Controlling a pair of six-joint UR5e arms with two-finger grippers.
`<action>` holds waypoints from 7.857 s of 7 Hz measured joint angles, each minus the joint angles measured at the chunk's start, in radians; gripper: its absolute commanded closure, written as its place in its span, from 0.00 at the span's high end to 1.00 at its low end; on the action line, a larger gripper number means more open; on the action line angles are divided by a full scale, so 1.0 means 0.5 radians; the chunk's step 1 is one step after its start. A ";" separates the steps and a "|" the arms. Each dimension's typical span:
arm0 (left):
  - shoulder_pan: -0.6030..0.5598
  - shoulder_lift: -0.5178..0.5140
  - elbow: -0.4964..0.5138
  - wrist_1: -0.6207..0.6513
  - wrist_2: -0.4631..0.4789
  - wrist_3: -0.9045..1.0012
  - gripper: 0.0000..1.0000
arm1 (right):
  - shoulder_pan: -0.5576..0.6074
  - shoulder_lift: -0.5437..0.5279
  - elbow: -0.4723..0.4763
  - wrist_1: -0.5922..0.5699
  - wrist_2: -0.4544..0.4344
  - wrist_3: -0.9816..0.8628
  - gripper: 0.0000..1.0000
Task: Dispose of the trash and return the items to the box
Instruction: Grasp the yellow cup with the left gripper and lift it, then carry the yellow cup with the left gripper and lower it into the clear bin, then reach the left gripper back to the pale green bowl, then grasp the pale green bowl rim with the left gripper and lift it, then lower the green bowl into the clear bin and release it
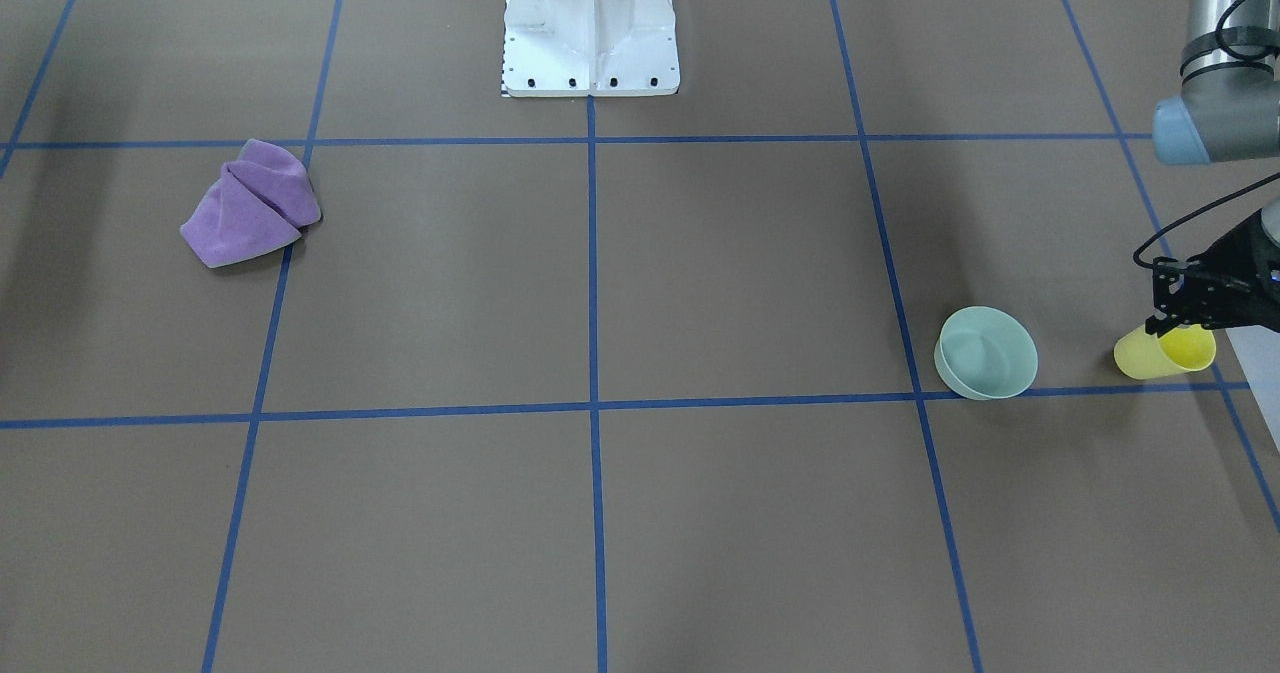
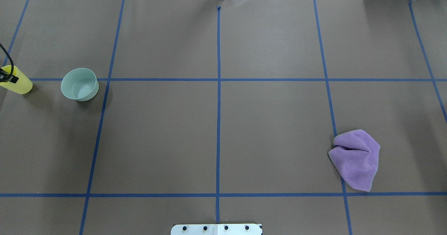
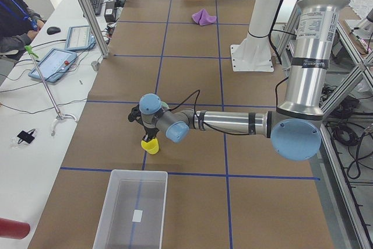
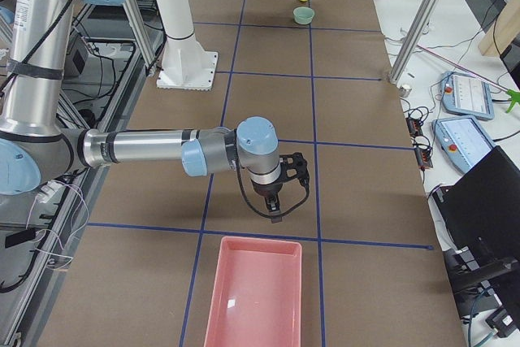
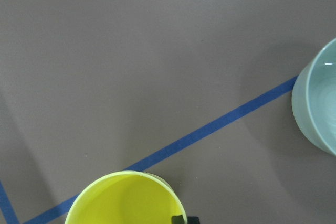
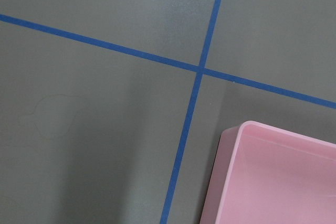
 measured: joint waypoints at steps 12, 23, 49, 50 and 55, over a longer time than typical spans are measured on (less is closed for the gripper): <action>-0.848 -0.372 1.112 0.200 0.172 1.494 0.00 | 0.000 -0.003 -0.005 0.000 0.002 -0.003 1.00; -0.819 -0.377 1.254 0.041 0.159 1.491 0.86 | 0.000 -0.001 -0.011 0.000 -0.004 -0.002 1.00; 0.251 -0.250 0.012 -0.152 0.190 -0.953 0.00 | -0.006 0.003 -0.009 -0.003 0.035 0.089 1.00; 0.096 -0.219 0.010 -0.089 0.128 -0.723 0.00 | -0.006 0.003 -0.009 -0.003 0.036 0.089 1.00; -0.705 -0.340 0.425 0.627 0.072 1.072 0.00 | -0.006 0.004 -0.011 0.000 0.036 0.086 1.00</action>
